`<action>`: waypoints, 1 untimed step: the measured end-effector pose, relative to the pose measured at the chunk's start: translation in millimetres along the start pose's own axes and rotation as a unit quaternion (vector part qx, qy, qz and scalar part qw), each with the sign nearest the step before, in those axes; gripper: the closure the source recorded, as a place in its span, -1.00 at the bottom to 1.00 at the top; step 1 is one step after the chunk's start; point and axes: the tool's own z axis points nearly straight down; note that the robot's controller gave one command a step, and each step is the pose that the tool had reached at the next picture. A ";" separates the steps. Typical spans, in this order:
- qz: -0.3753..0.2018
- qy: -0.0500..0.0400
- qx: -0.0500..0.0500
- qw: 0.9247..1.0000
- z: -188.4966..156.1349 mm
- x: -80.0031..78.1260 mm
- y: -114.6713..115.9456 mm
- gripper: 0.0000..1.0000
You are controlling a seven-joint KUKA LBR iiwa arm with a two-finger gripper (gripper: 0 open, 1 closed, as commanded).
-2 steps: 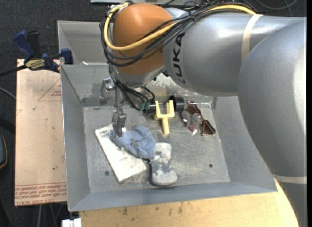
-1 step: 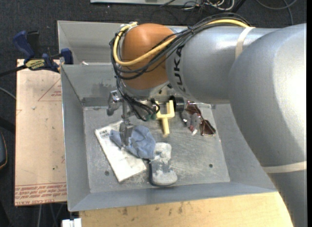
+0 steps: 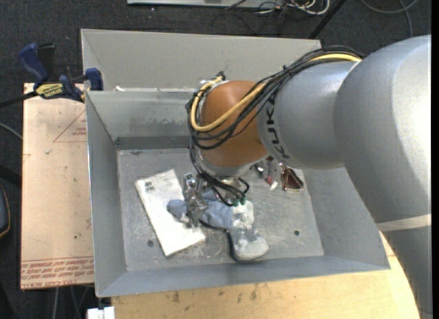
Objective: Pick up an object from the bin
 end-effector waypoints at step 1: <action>0.000 0.000 0.000 1.000 0.0 0.0 0.0 1.00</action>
Offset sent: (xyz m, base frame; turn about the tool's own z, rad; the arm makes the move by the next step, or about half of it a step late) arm -0.0312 0.0035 0.1299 -0.0047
